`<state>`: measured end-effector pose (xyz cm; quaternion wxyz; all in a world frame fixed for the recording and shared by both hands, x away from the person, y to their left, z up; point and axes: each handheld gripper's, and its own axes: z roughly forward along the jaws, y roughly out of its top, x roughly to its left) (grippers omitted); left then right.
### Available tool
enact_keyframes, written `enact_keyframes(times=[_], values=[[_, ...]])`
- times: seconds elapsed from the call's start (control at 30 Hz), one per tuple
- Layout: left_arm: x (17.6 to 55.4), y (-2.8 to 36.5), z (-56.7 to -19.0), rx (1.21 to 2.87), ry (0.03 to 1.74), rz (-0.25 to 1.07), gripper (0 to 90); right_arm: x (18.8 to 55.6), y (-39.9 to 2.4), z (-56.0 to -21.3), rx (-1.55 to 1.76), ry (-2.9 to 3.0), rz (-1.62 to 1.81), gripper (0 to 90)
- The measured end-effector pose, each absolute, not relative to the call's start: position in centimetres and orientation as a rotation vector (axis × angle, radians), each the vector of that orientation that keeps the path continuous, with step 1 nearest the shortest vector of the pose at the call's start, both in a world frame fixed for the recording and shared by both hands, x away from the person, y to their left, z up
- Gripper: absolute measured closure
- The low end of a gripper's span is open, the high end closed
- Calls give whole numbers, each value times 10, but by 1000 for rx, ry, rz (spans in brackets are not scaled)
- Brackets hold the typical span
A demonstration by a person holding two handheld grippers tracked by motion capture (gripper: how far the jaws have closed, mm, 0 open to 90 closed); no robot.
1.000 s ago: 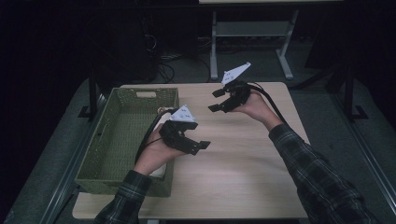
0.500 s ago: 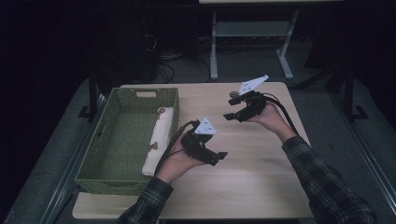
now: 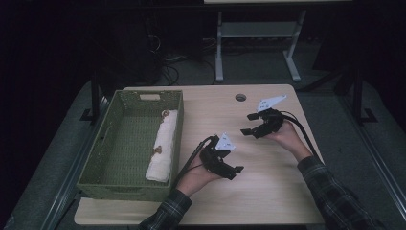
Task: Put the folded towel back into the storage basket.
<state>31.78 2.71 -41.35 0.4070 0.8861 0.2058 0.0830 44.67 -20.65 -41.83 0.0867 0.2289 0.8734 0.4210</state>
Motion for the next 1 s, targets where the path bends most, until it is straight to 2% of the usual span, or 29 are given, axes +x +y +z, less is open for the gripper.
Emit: enact_keyframes(times=[0.67,1.0], values=[[319,30,-460,2265,588,217,155,410,-243,-480,870,2557,1189,192],[317,26,-475,2299,612,247,152,401,-246,-482,902,2538,1131,175]])
